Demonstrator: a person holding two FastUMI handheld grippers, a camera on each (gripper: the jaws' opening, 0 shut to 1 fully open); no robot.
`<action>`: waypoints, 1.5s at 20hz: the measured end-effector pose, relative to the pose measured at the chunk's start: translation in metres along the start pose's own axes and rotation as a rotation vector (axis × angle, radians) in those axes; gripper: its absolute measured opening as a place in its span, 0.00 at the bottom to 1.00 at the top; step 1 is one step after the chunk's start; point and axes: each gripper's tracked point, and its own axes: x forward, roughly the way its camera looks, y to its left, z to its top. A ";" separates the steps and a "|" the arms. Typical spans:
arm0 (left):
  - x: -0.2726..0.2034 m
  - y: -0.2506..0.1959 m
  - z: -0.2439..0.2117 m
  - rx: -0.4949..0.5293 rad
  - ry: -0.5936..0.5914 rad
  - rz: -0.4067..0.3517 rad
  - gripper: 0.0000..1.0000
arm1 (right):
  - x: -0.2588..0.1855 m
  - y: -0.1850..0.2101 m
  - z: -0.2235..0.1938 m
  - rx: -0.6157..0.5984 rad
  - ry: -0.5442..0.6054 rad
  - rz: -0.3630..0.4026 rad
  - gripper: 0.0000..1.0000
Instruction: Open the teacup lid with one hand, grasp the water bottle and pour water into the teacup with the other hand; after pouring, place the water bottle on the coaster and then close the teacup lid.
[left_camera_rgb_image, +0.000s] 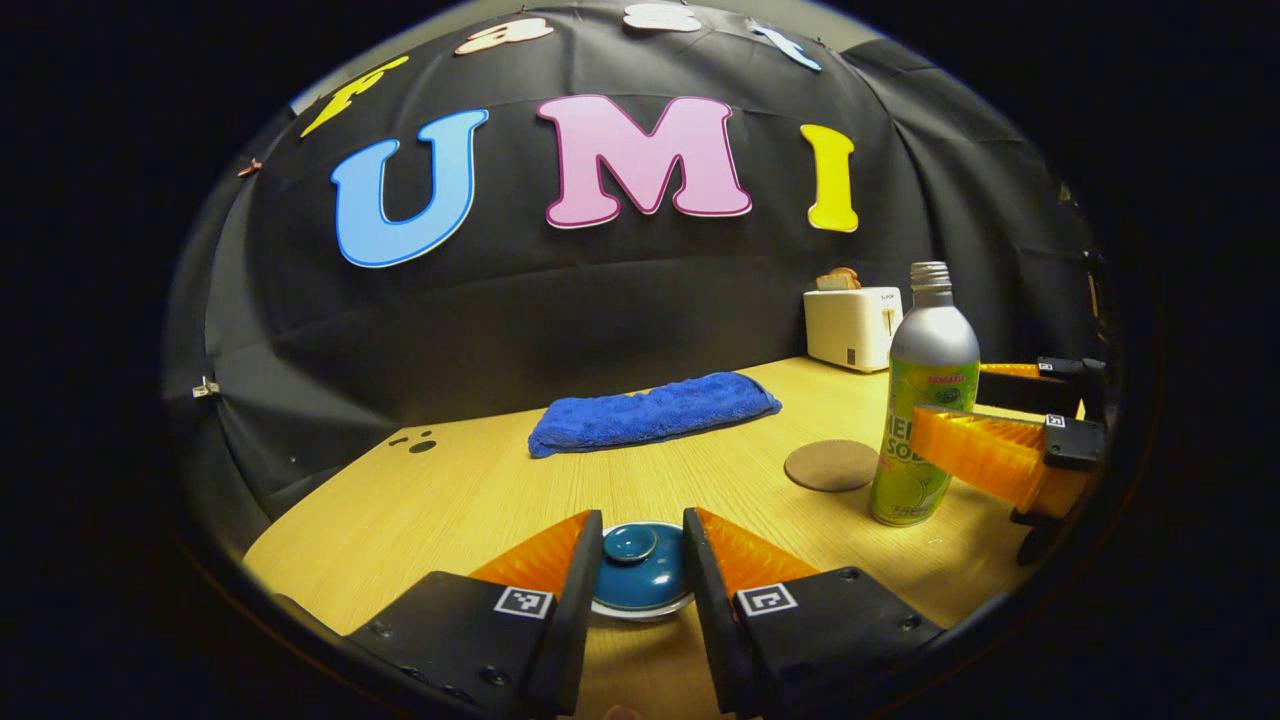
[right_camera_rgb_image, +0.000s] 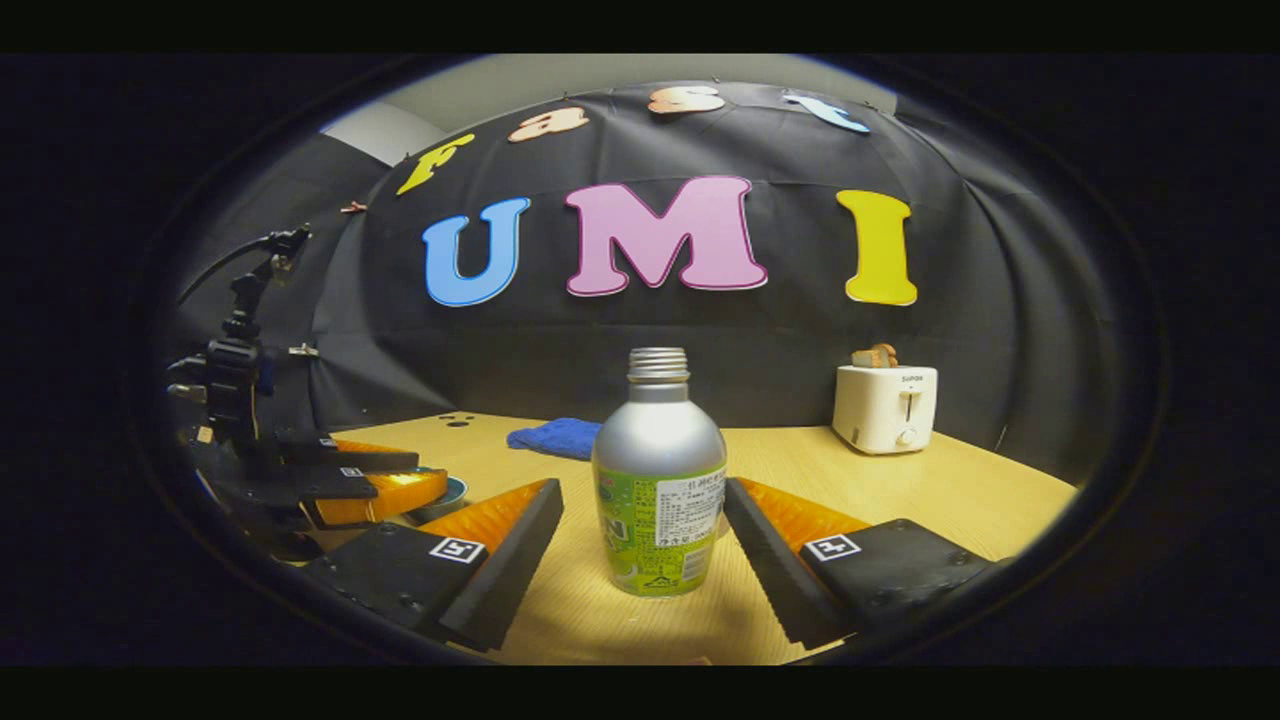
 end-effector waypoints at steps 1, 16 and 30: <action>0.001 0.000 0.000 0.000 0.004 0.001 0.52 | 0.000 0.000 0.000 0.000 0.000 0.000 1.00; -0.007 0.010 0.010 -0.057 -0.086 0.050 0.33 | 0.003 -0.001 -0.001 0.000 -0.002 0.000 1.00; -0.042 0.053 0.037 -0.362 -0.219 0.054 0.29 | 0.017 0.008 -0.003 0.001 0.002 0.046 0.80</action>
